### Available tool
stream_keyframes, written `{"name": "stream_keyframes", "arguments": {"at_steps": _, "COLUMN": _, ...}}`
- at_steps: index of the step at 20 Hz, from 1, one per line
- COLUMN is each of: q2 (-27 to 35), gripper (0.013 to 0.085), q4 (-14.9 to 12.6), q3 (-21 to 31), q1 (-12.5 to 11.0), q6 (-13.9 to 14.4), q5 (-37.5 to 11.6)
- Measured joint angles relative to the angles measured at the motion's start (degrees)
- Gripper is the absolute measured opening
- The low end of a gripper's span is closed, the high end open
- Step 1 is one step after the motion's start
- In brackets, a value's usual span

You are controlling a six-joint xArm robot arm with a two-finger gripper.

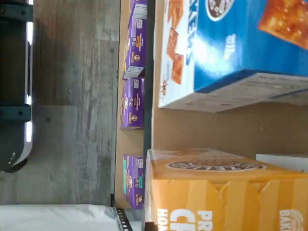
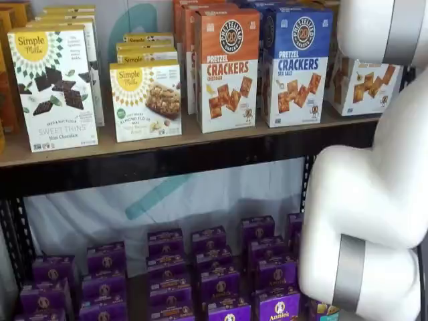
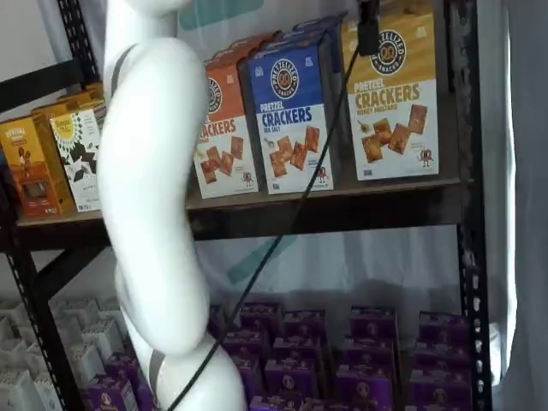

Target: Retrieve the yellow and white box located on the top shelf, the sixth one from the left

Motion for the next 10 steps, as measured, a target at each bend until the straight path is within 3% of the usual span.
{"name": "stream_keyframes", "arguments": {"at_steps": 10, "q2": -7.5, "gripper": 0.061, "q4": -1.6, "q3": 4.1, "q1": -2.8, "q6": -2.8, "q5": 6.1}}
